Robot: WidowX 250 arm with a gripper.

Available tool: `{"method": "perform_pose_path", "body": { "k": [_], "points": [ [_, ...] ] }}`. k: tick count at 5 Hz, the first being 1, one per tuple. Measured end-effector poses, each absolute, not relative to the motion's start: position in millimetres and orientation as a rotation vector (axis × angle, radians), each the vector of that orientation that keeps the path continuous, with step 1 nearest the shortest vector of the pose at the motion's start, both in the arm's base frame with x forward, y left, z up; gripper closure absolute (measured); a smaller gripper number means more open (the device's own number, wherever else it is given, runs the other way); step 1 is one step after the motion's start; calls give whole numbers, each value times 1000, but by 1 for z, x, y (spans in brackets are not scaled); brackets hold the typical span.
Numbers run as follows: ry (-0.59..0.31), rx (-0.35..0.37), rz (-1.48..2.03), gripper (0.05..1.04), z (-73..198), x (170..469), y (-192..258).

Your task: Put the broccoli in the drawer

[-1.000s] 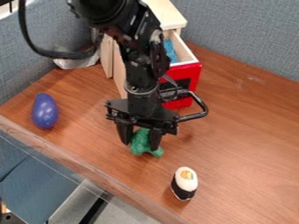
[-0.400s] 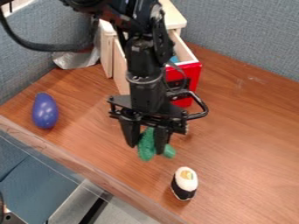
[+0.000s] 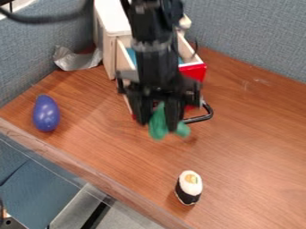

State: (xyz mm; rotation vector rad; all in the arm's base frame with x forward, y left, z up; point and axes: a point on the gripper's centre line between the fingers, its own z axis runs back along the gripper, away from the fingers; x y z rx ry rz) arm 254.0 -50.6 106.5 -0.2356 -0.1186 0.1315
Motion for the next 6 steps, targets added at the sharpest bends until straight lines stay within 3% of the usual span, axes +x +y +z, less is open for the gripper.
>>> {"method": "perform_pose_path", "body": {
  "k": [3, 5, 6],
  "points": [
    [-222, -325, 271, 497, 174, 300, -5],
    [-237, -298, 318, 497, 172, 336, 24],
    [-216, -282, 324, 497, 154, 352, 30]
  ]
}}
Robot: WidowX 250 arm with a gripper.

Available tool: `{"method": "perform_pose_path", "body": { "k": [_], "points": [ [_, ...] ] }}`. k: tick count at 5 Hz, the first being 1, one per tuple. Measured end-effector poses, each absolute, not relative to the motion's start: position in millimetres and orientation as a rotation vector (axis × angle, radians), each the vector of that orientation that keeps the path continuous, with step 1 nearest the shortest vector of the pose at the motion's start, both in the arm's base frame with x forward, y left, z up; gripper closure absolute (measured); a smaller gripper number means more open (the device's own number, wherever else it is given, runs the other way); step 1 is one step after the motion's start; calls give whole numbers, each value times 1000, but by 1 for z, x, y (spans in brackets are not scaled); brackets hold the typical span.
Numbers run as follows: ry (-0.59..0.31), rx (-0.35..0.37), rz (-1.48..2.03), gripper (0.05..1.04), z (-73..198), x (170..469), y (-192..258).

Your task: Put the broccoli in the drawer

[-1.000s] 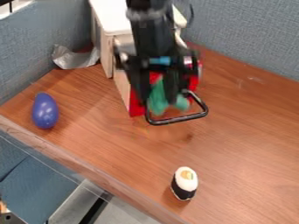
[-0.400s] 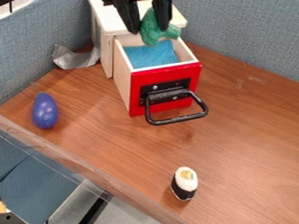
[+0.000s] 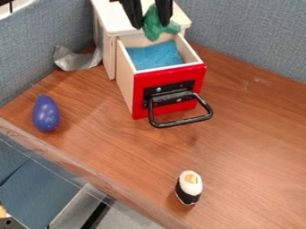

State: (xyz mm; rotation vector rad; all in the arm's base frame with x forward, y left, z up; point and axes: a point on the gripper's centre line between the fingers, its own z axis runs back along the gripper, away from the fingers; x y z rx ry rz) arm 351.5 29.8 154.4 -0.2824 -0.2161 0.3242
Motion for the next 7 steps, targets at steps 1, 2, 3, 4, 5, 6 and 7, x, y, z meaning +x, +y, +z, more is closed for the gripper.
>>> {"method": "perform_pose_path", "body": {
  "k": [1, 2, 3, 4, 5, 6, 7],
  "points": [
    [-192, -267, 320, 497, 141, 357, 33],
    [-169, -248, 324, 497, 129, 359, 35],
    [-184, -236, 319, 432, 128, 362, 38],
    [-174, -223, 314, 141, 122, 362, 40],
    [-171, -219, 303, 77, 122, 361, 40],
    [-167, -217, 260, 83, 132, 356, 33],
    [-133, -177, 183, 83, 137, 347, 33]
  ]
}}
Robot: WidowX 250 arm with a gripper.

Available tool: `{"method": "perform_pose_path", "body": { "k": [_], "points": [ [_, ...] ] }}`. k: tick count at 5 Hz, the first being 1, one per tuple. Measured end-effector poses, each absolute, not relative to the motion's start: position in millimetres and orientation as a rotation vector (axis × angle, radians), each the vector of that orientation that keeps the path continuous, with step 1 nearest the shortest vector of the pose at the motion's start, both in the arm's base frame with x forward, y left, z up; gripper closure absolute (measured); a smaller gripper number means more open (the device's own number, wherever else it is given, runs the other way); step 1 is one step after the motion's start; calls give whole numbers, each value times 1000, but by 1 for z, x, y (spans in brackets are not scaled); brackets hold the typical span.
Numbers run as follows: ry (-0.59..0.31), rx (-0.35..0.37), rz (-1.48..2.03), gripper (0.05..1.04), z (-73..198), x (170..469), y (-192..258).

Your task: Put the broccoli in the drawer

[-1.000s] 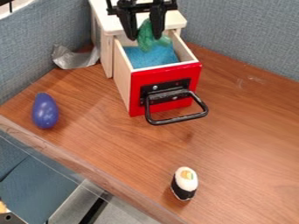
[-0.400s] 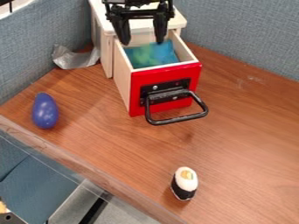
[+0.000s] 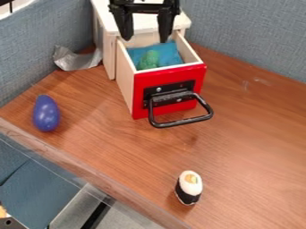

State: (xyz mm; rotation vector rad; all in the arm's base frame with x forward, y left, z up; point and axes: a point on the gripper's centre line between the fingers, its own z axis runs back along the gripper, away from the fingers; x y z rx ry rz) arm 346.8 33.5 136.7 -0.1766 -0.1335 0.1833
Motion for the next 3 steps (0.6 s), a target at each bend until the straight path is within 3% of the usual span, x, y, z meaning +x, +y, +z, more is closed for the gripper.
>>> {"method": "perform_pose_path", "body": {
  "k": [1, 3],
  "points": [
    [-83, -101, 83, 83, 144, 342, 30],
    [-2, -45, 34, 83, 140, 328, 34]
  ]
}}
